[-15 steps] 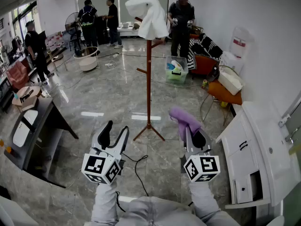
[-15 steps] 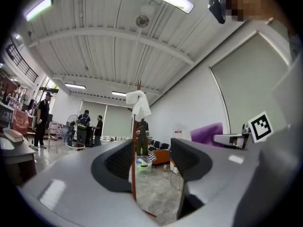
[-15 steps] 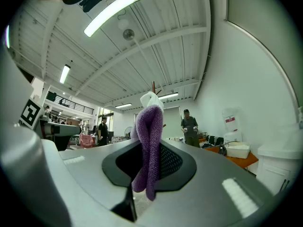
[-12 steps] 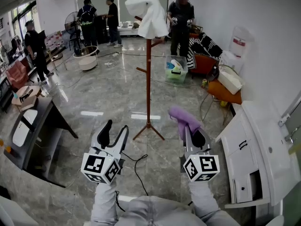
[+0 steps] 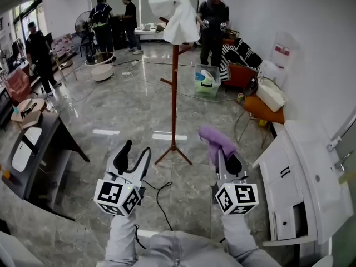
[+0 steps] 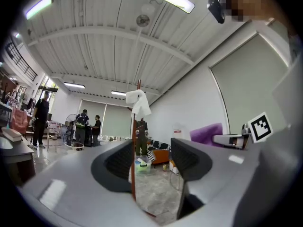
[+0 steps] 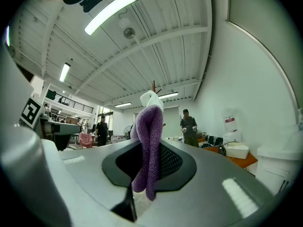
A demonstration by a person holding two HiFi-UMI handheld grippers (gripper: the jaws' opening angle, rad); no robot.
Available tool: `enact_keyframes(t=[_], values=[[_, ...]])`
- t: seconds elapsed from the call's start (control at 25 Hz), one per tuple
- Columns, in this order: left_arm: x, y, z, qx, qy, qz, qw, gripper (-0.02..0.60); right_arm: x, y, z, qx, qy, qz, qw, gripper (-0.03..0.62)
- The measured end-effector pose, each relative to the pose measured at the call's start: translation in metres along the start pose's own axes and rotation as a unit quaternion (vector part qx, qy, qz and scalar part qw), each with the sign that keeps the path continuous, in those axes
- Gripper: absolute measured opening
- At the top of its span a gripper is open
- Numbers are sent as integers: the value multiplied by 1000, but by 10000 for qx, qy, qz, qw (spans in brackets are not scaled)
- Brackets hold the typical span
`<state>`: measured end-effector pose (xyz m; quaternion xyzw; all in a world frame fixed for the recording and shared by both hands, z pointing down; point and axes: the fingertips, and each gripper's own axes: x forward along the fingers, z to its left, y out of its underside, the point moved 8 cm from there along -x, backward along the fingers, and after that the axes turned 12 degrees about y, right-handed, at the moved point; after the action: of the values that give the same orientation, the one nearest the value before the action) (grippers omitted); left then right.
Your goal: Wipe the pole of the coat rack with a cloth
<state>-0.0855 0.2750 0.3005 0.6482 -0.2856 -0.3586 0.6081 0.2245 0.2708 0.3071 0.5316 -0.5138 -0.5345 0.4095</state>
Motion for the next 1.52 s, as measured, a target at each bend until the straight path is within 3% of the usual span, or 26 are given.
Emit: enact_keyframes(t=[0.32, 0.84, 1.16, 1.52], values=[[-5, 3, 21, 15, 50, -51, 10000, 267, 11, 10, 12, 262, 140, 13, 9996, 54], [5, 25, 77, -165, 414, 61, 9990, 267, 31, 31, 50, 241, 419, 45, 9988, 54], [60, 43, 99, -236, 536, 130, 9982, 267, 82, 44, 29, 240, 518, 43, 9984, 54], [162, 44, 143, -71, 227, 146, 9996, 267, 211, 56, -5, 285, 120, 24, 9995, 54]])
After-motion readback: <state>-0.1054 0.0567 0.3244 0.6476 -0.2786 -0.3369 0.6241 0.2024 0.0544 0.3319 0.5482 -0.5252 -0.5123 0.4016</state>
